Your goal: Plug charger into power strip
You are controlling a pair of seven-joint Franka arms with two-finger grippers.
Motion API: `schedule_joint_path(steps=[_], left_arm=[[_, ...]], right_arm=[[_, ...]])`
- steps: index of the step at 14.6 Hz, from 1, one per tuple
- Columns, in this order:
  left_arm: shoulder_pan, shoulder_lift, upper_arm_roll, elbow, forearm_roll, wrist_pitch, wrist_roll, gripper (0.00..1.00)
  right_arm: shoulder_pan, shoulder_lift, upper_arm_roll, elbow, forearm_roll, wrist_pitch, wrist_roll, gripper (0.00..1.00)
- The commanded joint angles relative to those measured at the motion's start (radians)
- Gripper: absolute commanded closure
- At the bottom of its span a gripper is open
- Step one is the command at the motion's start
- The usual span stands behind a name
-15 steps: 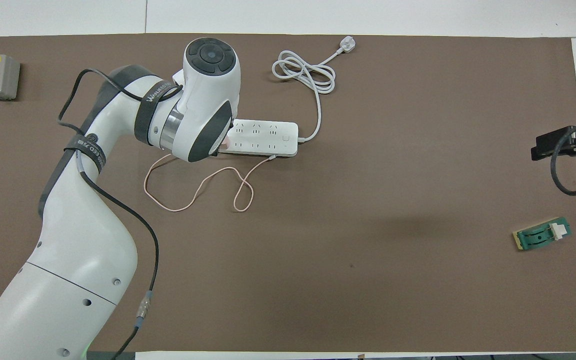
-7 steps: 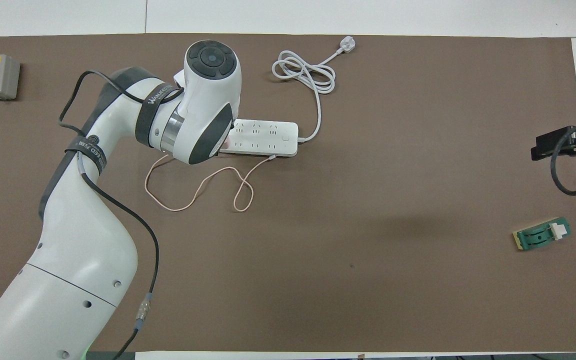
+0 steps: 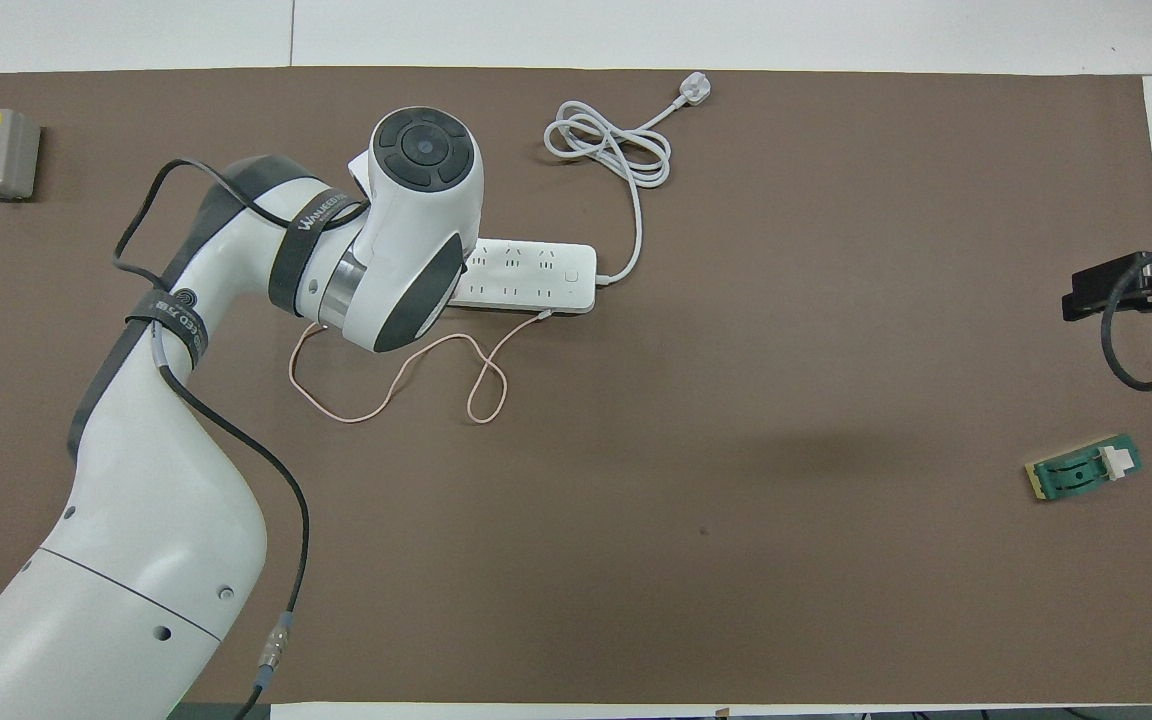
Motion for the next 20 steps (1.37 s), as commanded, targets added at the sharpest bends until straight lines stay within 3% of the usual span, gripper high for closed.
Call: schedule_joint_path(steps=[1, 9, 20], left_arm=[[-0.005, -0.038, 0.002, -0.161, 0.009, 0.121, 0.003, 1.00], [0.000, -0.100, 0.002, -0.277, 0.009, 0.217, 0.028, 1.00], [0.018, -0.080, 0.001, -0.285, 0.007, 0.273, 0.049, 1.00]], right_arm=[[-0.007, -0.012, 0.003, -0.012, 0.014, -0.012, -0.009, 0.00], [-0.007, -0.012, 0.003, -0.012, 0.014, -0.012, -0.009, 0.00], [-0.007, -0.012, 0.003, -0.012, 0.014, -0.012, -0.009, 0.00]])
